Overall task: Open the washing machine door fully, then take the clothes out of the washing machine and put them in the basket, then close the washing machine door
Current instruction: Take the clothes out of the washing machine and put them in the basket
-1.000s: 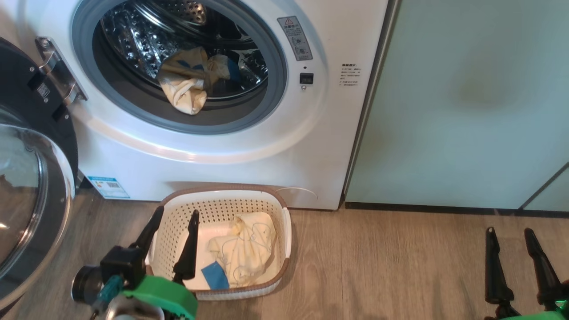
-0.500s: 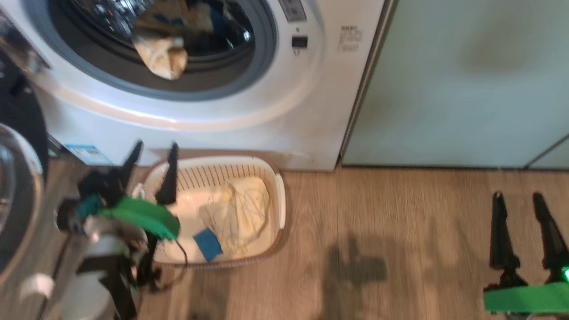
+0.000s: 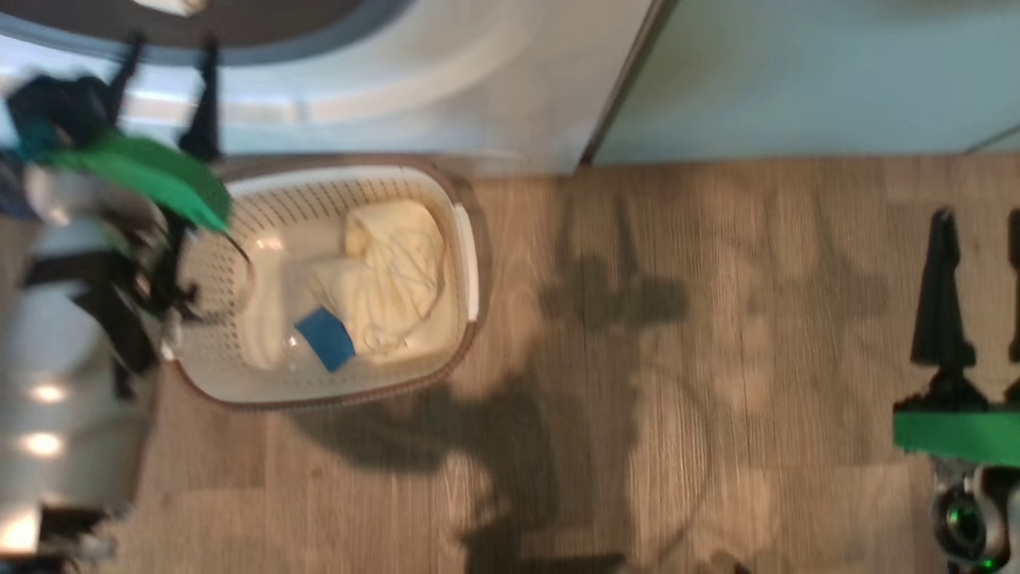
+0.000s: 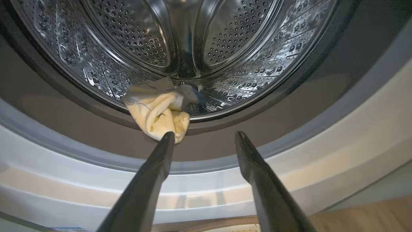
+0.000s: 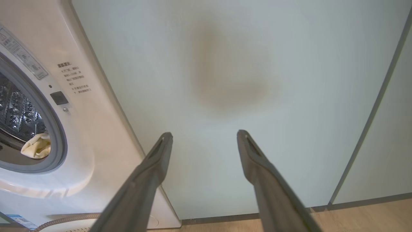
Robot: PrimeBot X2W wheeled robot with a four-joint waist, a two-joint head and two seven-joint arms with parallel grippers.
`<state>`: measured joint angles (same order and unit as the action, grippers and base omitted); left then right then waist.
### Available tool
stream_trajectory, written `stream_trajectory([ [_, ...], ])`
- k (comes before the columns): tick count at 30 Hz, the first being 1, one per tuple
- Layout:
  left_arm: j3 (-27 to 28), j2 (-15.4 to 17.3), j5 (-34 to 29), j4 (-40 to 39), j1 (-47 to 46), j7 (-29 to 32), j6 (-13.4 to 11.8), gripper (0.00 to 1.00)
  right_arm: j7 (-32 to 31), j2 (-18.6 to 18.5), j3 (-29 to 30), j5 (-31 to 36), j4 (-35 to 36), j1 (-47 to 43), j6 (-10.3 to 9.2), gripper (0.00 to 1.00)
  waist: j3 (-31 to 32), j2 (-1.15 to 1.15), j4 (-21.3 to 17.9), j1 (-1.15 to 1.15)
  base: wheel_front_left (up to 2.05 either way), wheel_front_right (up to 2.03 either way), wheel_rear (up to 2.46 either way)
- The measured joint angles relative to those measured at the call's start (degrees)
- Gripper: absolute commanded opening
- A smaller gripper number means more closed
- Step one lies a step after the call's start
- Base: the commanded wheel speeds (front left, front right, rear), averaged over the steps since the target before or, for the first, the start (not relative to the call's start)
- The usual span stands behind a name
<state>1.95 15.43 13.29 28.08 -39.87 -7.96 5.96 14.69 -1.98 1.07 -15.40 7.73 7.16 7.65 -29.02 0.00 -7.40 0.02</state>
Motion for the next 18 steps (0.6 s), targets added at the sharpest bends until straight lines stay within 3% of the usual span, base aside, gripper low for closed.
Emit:
stream_trajectory([
  [9, -0.58, 6.78, 0.26, 2.89, -13.1, 7.64, 0.99, 1.0, 0.0, -0.01, -0.94, -3.67, -0.33, 3.6, 0.0, 1.0, -7.88, 0.0, -2.66, -0.01, 0.0, 0.0, 0.0],
  [18, -4.52, 13.76, 0.22, 4.14, -22.75, 17.06, 1.46, 1.0, 0.0, -0.02, -2.42, -6.83, -0.89, 6.24, 0.0, 1.0, -12.0, 0.0, -6.08, -0.02, 0.0, 0.0, 0.0],
])
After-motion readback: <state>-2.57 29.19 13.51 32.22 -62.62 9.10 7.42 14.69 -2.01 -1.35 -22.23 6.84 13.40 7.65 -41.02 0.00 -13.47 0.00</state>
